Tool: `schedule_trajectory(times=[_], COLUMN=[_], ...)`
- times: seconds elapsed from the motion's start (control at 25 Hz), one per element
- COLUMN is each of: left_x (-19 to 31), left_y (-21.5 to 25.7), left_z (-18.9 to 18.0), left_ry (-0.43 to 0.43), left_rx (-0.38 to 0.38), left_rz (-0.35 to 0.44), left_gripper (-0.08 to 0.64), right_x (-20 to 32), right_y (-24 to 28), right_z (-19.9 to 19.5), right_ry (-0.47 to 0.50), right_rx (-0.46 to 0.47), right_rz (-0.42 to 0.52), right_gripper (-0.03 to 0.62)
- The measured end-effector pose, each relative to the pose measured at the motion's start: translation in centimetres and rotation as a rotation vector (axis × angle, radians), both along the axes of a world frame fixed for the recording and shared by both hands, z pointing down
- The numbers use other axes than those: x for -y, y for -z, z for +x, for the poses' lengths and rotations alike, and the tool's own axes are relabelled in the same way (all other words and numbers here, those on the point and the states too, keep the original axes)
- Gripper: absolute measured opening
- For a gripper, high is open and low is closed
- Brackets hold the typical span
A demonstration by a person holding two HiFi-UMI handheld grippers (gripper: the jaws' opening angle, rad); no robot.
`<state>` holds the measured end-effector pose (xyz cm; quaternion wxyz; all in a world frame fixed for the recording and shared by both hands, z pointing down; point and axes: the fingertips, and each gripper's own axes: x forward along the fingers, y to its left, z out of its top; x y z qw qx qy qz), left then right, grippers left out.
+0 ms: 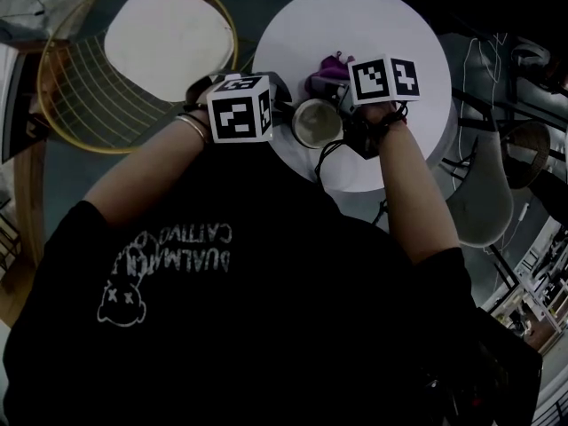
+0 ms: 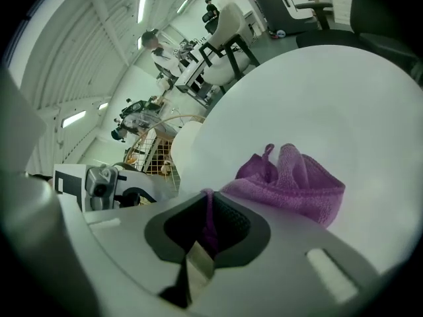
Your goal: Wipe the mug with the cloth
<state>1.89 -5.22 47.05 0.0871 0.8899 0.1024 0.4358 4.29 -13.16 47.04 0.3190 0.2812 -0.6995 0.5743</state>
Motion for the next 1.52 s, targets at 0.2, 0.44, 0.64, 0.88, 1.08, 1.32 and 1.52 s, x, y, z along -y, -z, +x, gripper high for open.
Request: schedule_trajectory(times=[0.2,0.44,0.64,0.88,1.08,1.32,1.52], left_x=[0.2,0.2,0.0,-0.3,-0.5,-0.7,-1.1], left_y=[0.0,-0.3,-0.3,-0.4,-0.5,-0.9,-0.9], left_z=[0.0,-0.3,-0.2,0.0,0.0,-0.3,-0.4], left_ry=[0.02,0.061,0.063,0.082,0.123,0.157,0.189], left_rx=[0.03,0.054,0.07,0.093,0.107,0.122,0.139], left_rz=[0.015,0.035,0.041,0.055,0.054,0.065,0.054], left_gripper=[0.107,0.092,0.087,0.074,0.072,0.071,0.071], right_x=[0.0,0.0,-0.2,-0.6,-1.1,-1.9,-2.8], right_y=[0.8,1.1,1.4,1.7,1.8,1.6,1.5], right_z=[0.7,1.7,2.8,4.4,5.6,6.4,7.3], right_ry=[-0.041,-0.097,-0.139,-0.2,-0.25,-0.324,-0.363], right_rx=[0.023,0.005,0.003,0.016,0.03,0.056,0.058], right_rz=[0.074,0.177,0.195,0.206,0.204,0.198,0.192], right_gripper=[0.034,0.037,0.038,0.038,0.038,0.038,0.038])
